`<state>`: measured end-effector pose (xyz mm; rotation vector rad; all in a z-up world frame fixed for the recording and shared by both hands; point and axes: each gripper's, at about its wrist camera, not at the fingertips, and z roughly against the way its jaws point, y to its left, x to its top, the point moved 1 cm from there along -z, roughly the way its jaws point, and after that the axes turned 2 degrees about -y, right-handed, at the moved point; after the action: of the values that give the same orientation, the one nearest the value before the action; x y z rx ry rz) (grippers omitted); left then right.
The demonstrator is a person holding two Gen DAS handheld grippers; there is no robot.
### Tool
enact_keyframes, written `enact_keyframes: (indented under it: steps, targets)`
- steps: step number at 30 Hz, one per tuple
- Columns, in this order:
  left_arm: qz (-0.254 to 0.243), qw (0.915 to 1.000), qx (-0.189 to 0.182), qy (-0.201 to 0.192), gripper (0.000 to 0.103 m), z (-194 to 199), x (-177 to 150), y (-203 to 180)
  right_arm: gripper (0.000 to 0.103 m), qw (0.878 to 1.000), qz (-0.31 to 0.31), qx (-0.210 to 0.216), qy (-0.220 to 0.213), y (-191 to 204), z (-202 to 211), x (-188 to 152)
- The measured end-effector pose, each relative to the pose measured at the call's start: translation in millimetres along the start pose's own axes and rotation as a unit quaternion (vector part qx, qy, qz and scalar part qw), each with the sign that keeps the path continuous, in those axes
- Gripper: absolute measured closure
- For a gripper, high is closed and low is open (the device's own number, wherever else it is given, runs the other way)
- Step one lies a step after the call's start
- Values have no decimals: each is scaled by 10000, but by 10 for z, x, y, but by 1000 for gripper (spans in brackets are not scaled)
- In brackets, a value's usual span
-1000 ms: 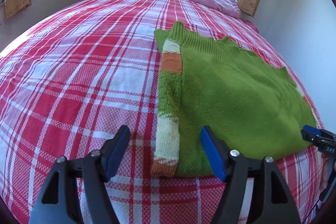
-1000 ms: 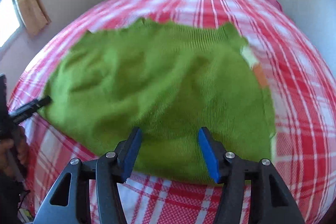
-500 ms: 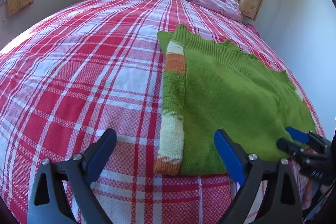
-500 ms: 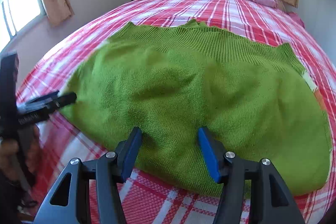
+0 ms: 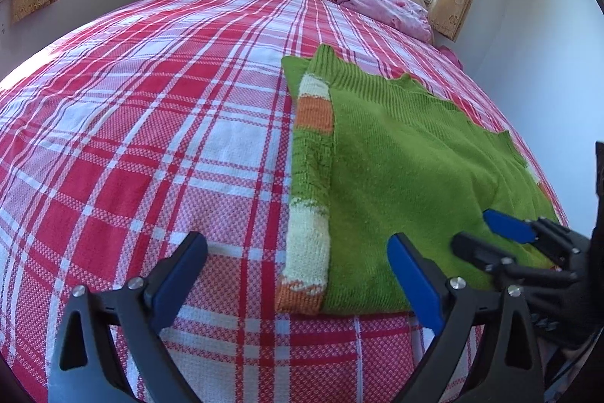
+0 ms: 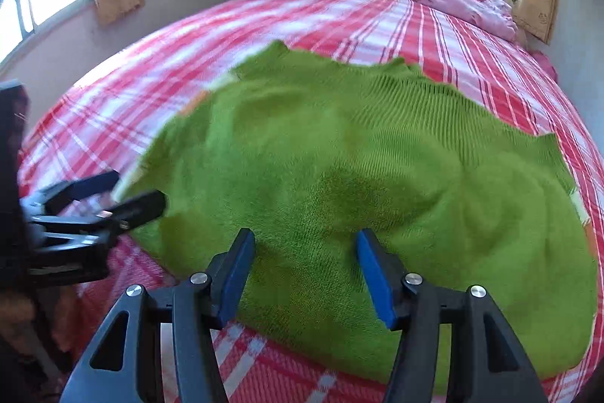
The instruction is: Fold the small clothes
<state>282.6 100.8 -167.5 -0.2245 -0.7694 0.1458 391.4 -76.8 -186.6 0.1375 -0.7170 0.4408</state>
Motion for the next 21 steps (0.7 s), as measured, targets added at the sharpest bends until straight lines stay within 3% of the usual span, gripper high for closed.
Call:
enact_keyframes:
  steps: [11,21]
  targets:
    - [175,9997,-175,46,4,86,34,108,44,9998,73,117,-120,-5,188,-127]
    - [519,9985,172,-91,4,39,362,626,44,9986,313,212,-378,213,284,-141]
